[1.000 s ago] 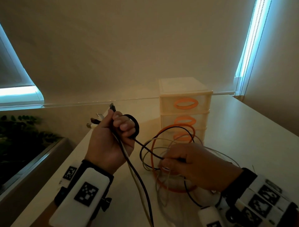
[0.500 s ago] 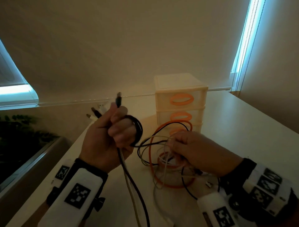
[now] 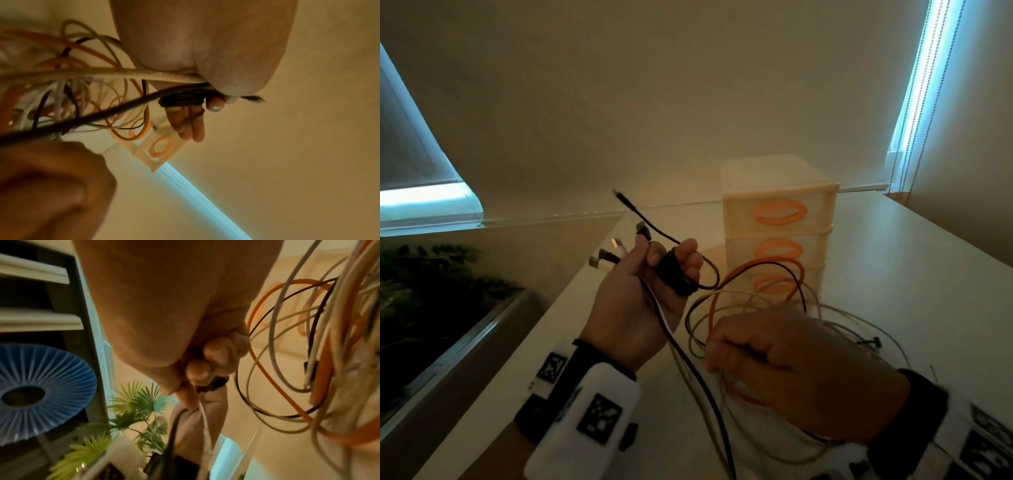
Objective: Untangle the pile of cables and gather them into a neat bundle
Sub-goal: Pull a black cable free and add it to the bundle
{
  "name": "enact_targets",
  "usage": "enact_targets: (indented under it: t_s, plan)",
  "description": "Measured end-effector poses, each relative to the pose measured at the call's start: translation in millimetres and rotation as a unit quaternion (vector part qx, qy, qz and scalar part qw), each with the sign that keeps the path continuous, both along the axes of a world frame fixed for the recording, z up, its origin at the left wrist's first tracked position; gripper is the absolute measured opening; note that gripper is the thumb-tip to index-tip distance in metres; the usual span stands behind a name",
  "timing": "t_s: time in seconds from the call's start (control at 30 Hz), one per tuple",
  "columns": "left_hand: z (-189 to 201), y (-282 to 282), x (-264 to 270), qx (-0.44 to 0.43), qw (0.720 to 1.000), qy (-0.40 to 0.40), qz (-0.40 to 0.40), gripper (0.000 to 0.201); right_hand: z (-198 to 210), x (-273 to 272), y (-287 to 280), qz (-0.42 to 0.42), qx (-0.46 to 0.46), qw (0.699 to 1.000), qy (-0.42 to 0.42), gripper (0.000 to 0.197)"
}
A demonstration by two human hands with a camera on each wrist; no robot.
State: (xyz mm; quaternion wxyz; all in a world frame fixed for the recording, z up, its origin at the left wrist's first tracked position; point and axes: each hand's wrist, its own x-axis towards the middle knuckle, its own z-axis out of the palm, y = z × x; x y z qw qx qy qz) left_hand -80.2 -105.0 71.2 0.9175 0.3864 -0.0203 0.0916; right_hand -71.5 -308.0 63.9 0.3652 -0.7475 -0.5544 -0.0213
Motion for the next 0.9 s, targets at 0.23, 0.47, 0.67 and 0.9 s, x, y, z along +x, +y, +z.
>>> enact_targets:
  t_s: [0.23,0.47,0.67,0.9]
  plan:
    - [-0.4,0.2,-1.1,0.034,0.999,-0.002,-0.006,0.047,-17.6,26.5,-4.6,-0.147,0.099,0.982,0.070,0.008]
    - [3.3,-12.2,-9.7,0.084,0.995,-0.047,-0.036,0.043,-14.9,20.7,3.7,-0.099,0.160,0.965,0.185,0.042]
    - [7.8,-3.3,-13.4,-0.019,0.990,-0.093,-0.103,0.046,-15.2,22.4,2.6,-0.076,-0.013,0.993,0.084,0.018]
    - [12.1,-3.6,-25.0,0.176,0.940,-0.049,-0.289,0.040,-13.3,35.0,-2.9,-0.153,0.169,0.966,0.122,0.009]
